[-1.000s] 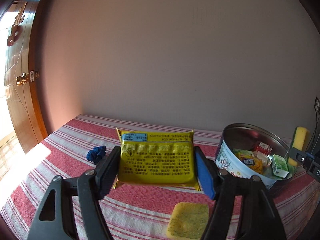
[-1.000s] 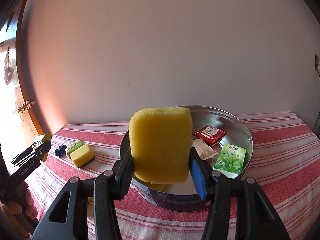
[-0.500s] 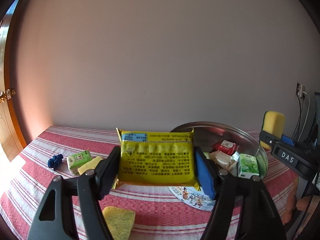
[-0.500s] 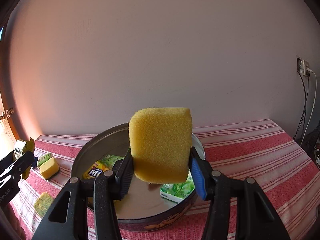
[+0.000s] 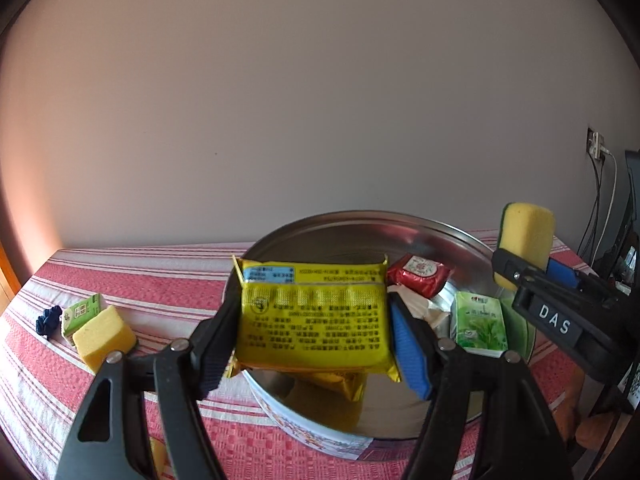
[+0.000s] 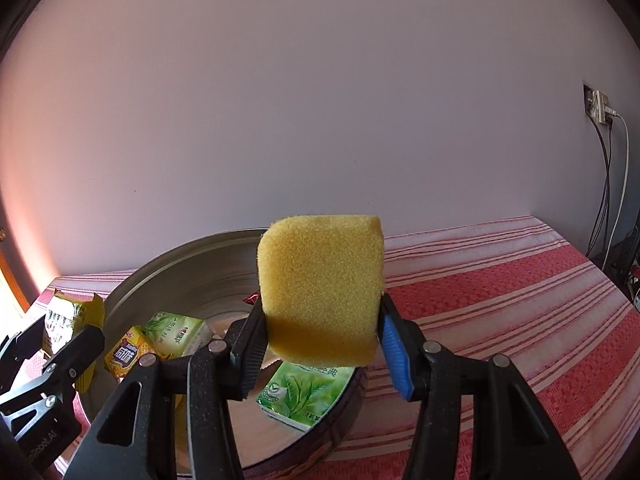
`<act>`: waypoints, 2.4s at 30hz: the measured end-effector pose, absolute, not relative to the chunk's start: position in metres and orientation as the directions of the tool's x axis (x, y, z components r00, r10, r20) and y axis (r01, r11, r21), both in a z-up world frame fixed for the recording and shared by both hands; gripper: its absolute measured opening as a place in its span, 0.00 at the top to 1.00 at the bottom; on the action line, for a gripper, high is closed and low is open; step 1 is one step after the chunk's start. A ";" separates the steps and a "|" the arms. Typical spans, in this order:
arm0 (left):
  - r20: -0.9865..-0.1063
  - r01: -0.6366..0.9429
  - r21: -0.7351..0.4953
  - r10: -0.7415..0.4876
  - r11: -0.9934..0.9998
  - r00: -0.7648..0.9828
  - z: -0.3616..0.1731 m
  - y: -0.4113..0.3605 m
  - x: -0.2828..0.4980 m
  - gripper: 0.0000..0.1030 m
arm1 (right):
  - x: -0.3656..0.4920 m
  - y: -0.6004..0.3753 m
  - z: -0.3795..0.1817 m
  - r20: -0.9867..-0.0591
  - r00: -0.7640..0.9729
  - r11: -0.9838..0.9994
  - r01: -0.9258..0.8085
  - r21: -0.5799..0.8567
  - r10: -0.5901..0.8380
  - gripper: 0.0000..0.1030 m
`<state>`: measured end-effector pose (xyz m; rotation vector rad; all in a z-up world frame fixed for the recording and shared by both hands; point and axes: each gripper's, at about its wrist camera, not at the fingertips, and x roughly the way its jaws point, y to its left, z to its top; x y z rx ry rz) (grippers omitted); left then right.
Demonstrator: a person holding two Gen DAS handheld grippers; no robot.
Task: Organize objects
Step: 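Carry the yellow pack and sponge over the tin and open both tools, then withdraw both tools from the tin toward the remaining sponges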
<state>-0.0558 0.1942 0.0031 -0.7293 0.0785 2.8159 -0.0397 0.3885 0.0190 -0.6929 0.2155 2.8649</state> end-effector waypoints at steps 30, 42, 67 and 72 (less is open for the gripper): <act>-0.430 -0.140 0.077 0.093 -0.987 -0.898 -0.006 0.190 -0.062 0.00 | -0.056 0.369 0.009 -0.490 -0.862 -0.983 -0.175 0.049 0.129 0.28; -0.389 -0.118 0.060 0.085 -0.991 -0.917 -0.002 0.179 -0.047 0.00 | -0.043 0.365 0.017 -0.443 -0.888 -0.983 -0.172 0.069 0.125 0.19; -0.383 -0.050 0.070 0.019 -0.996 -0.923 -0.002 0.123 -0.012 0.00 | 0.006 0.342 0.023 -0.296 -0.934 -0.968 -0.235 0.089 0.199 0.19; -0.394 -0.052 0.076 0.017 -0.996 -0.919 -0.003 0.102 -0.005 0.00 | 0.019 0.318 0.020 -0.332 -0.929 -0.976 -0.200 0.084 0.162 0.19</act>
